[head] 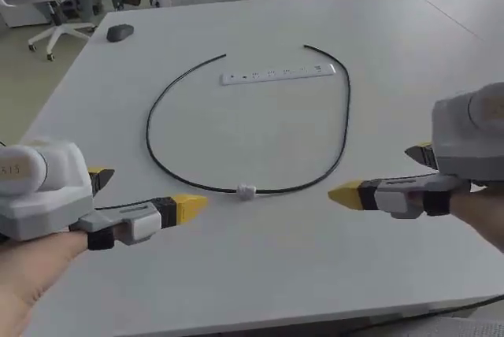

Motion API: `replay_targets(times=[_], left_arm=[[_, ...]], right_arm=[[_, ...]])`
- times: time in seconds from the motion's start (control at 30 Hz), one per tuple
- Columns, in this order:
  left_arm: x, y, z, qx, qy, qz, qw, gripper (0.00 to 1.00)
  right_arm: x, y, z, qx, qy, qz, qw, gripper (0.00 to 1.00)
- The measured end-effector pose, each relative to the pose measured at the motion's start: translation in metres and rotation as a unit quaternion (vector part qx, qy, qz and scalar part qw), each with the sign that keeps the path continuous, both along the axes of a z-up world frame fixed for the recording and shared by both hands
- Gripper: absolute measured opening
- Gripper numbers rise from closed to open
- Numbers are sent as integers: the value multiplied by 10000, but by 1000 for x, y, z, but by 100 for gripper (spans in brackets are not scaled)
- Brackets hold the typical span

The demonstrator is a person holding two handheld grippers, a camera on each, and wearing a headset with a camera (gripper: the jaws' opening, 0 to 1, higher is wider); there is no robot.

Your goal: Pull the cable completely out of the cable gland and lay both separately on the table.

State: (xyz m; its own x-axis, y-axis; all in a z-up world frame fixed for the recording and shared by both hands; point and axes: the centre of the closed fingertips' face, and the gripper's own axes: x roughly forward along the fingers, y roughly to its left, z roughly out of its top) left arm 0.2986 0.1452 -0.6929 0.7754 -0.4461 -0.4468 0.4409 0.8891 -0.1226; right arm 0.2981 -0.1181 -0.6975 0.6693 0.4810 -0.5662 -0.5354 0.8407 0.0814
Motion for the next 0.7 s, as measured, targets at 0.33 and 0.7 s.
replay_targets(times=[0.33, 0.7], left_arm=[[0, 0, 2, -3, -24, -17, 10000, 100], [-1, 0, 2, 22, -10, -16, 10000, 100]], right_arm=[[1, -4, 3, 27, -94, -70, 9999, 97], [2, -6, 4, 52, -154, -103, 9998, 99]])
